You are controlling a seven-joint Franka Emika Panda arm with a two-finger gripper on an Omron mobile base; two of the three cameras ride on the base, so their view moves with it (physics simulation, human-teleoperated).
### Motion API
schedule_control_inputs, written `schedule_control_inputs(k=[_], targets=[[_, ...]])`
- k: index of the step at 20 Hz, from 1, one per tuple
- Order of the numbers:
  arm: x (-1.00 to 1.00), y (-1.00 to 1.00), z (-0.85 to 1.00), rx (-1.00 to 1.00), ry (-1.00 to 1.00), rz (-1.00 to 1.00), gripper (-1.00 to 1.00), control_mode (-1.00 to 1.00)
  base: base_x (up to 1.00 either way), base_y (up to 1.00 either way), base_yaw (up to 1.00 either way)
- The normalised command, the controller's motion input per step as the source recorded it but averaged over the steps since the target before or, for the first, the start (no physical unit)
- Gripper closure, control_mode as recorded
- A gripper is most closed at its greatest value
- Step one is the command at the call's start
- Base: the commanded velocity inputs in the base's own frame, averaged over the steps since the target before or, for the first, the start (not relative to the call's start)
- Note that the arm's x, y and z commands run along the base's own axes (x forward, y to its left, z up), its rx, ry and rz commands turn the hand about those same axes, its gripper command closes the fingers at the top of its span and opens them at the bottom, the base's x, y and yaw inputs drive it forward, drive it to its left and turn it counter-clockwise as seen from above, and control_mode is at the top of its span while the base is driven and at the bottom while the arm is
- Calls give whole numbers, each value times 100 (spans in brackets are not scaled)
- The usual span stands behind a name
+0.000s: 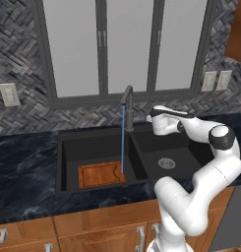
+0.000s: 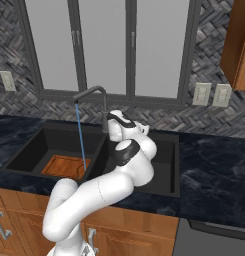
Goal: Turn on the sink faucet with hot water and rinse the cutting board for ten seconds, then turn off the faucet. Push the cutting board to reach the water if necessary.
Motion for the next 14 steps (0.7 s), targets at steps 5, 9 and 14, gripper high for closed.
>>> schedule_control_inputs(k=[5, 9, 14], targets=[[0, 11, 0, 0, 0, 10, -100, -100, 0, 0, 0], [0, 5, 0, 0, 0, 11, -100, -100, 0, 0, 0], [0, 0, 0, 0, 0, 12, -100, -100, 0, 0, 0]])
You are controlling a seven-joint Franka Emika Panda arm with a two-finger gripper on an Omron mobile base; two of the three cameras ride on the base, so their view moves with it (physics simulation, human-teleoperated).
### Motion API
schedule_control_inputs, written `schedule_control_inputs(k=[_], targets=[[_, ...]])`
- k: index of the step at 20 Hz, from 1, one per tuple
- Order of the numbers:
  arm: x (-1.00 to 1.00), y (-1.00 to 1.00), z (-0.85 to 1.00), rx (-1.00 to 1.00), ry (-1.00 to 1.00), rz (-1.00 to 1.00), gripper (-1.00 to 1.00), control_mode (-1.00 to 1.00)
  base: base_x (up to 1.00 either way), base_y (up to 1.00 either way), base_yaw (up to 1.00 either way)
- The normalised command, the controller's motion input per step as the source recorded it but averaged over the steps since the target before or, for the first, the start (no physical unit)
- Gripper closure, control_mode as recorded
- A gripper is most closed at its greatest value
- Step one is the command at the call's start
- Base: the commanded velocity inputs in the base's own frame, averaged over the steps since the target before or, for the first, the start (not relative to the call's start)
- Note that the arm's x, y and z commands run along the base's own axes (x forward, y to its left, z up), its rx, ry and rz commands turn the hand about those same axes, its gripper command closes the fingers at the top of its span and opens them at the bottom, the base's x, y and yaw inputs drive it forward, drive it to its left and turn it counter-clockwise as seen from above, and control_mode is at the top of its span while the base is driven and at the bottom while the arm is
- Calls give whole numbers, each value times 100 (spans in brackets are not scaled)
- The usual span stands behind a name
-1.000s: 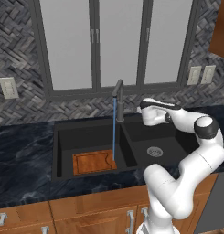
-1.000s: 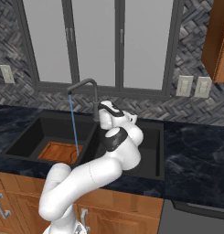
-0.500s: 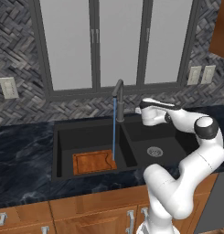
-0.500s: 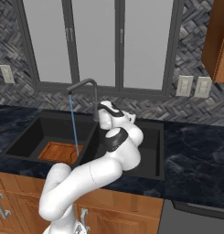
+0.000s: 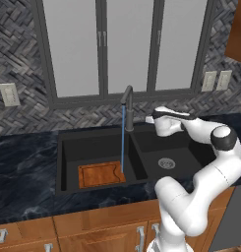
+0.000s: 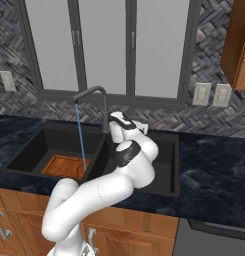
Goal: Turn on the sink faucet with hot water and rinse the cutting board for ten seconds, then turn off the faucet. Push the cutting board to reach the water if necessary.
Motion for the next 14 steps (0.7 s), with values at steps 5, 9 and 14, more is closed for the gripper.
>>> schedule_control_inputs(k=[5, 9, 14], targets=[[0, 0, 0, 0, 0, 10, -100, -100, 0, 0, 0], [2, 0, 0, 0, 0, 5, -100, -100, 0, 0, 0], [0, 6, 0, 0, 0, 0, -100, -100, 0, 0, 0]])
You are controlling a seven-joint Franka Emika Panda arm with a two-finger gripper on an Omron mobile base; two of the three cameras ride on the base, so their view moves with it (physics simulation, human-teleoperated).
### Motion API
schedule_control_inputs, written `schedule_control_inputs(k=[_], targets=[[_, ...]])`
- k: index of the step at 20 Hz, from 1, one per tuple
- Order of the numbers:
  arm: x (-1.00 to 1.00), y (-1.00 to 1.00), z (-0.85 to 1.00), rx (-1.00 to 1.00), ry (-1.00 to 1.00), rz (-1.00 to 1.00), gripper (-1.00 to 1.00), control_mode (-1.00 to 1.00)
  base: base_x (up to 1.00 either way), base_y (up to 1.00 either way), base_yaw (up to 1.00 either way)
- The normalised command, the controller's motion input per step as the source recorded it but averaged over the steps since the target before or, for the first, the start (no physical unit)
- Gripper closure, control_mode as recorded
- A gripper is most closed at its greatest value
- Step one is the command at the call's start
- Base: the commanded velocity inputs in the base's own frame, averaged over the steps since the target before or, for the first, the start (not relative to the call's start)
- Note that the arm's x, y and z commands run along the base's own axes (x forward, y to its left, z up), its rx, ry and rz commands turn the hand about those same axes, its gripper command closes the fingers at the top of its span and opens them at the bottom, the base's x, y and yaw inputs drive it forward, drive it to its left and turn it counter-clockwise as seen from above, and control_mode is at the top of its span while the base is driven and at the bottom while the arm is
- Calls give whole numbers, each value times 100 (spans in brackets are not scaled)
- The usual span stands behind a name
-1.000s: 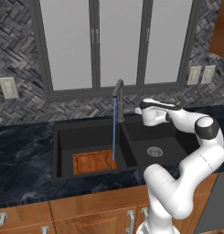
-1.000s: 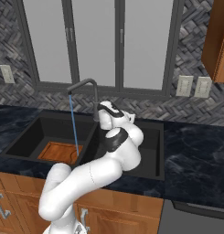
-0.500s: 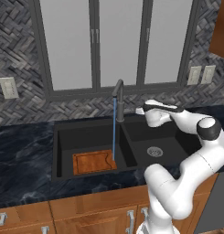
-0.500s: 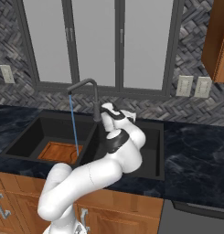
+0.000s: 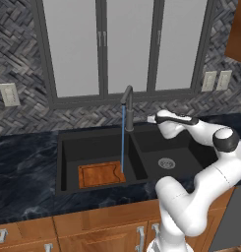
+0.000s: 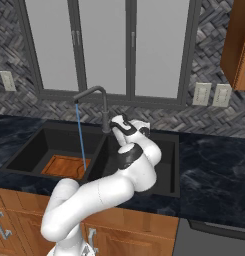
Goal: Turn on the sink faucet with hot water and rinse the cutting board for ten seconds, then turn off the faucet. Push the cutting board to reach the water if necessary.
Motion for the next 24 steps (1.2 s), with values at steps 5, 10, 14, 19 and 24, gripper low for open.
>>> schedule_control_inputs(k=[5, 10, 14, 19, 24], targets=[[0, 19, 0, 0, 0, 0, -100, -100, 0, 0, 0], [1, 18, 0, 0, 0, 0, -100, -100, 0, 0, 0], [0, 12, 0, 0, 0, 0, -100, -100, 0, 0, 0], [0, 1, 2, 0, 0, 0, -100, -100, 0, 0, 0], [0, -4, 3, 0, 0, 0, -100, -100, 0, 0, 0]])
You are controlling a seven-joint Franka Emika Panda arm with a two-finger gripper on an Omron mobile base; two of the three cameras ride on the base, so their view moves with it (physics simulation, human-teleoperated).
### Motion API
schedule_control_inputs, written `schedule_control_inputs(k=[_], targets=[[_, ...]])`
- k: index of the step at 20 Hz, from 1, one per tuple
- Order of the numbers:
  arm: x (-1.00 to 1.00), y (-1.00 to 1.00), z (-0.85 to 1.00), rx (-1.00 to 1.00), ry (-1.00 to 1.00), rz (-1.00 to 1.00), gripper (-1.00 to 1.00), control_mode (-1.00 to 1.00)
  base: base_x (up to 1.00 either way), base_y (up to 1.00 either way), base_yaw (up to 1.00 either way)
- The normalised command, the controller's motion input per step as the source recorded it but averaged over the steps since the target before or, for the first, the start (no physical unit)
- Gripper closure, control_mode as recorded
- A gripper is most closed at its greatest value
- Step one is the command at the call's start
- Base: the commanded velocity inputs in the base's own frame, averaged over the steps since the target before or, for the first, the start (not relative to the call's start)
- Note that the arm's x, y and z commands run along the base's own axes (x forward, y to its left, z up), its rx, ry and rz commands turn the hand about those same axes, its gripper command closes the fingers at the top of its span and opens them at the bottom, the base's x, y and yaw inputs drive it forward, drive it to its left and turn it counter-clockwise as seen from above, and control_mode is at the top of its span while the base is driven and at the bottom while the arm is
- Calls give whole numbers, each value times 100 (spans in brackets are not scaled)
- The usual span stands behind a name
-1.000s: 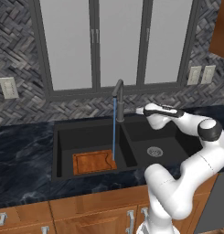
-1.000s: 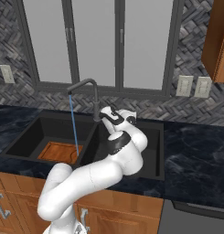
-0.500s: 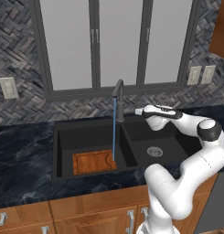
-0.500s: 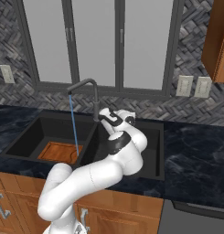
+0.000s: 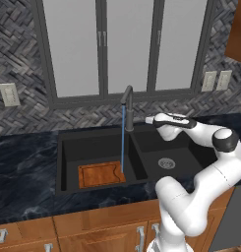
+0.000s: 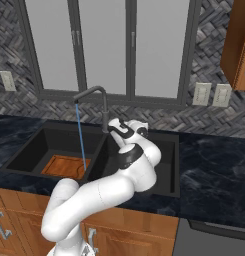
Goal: Turn on the sink faucet with hot water and rinse the cutting board for ten seconds, then turn off the faucet. Push the cutting board to reach the water if necessary.
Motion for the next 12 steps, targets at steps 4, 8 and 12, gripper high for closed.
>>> schedule_control_inputs(k=[4, 8, 12], targets=[[0, -12, 0, 0, 0, 0, -100, -100, 0, 0, 0], [0, -11, 0, 0, 0, 0, -100, -100, 0, 0, 0], [0, -1, 1, 0, 0, 0, -100, -100, 0, 0, 0]])
